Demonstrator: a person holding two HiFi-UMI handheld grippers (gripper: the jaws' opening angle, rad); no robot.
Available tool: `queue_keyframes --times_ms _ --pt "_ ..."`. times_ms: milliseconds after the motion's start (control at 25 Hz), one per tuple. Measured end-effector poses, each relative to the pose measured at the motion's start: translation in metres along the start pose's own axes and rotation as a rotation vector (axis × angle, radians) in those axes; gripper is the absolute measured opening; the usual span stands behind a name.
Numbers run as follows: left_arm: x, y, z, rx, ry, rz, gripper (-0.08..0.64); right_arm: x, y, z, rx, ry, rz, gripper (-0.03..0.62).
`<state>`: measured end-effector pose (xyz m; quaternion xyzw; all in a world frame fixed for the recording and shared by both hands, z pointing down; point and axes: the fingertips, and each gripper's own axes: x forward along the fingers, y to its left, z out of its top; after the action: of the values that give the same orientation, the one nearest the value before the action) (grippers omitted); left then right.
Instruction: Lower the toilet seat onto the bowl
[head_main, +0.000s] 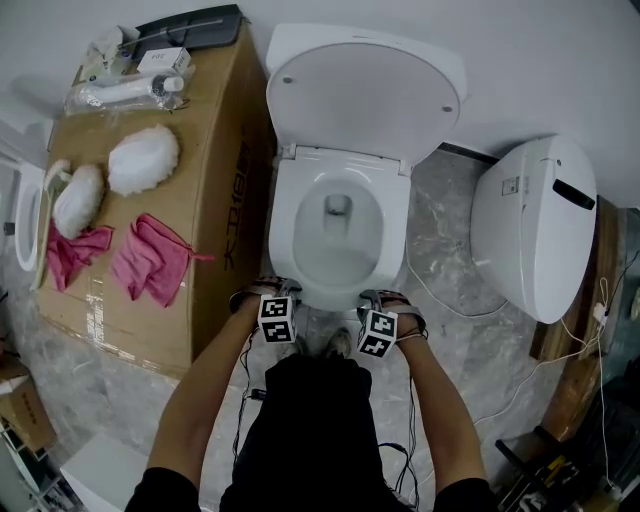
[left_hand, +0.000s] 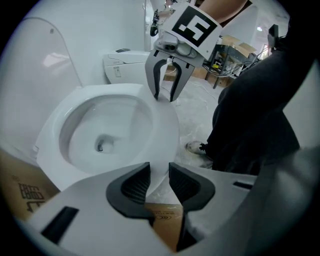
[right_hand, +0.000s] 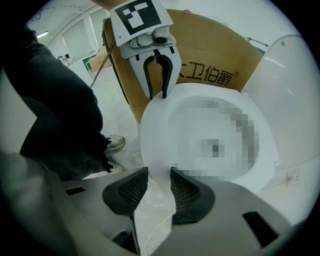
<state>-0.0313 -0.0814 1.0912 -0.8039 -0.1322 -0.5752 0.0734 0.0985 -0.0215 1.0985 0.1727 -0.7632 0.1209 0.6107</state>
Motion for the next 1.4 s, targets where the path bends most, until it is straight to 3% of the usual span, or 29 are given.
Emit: queue_keyframes --times_ms 280,520,760,880,960,1040,1200,1400 --pt "0.003 0.004 -0.004 -0.005 -0.009 0.046 0.123 0.002 0.002 0.000 0.010 0.007 0.018 0.161" --pt "-0.021 -0.002 0.005 -0.166 -0.037 0.060 0.123 -0.020 0.009 0.003 0.117 0.038 0.060 0.198" --pt "-0.104 -0.017 0.037 -0.280 -0.121 0.087 0.091 -0.100 0.014 0.024 0.284 -0.005 0.007 0.192" --pt "-0.168 -0.011 0.059 -0.443 -0.225 0.162 0.058 -0.168 0.005 0.050 0.500 -0.109 -0.040 0.158" --pt "-0.218 -0.003 0.071 -0.587 -0.311 0.242 0.035 -0.221 -0.004 0.067 0.641 -0.196 -0.103 0.123" --pt "-0.268 -0.001 0.083 -0.678 -0.374 0.317 0.024 -0.278 -0.013 0.082 0.756 -0.291 -0.179 0.090" --pt "-0.370 -0.009 0.116 -0.707 -0.459 0.452 0.018 -0.396 -0.029 0.112 0.915 -0.521 -0.330 0.056" --pt "-0.497 -0.008 0.161 -0.715 -0.623 0.631 0.015 -0.533 -0.048 0.133 1.027 -0.759 -0.490 0.040"
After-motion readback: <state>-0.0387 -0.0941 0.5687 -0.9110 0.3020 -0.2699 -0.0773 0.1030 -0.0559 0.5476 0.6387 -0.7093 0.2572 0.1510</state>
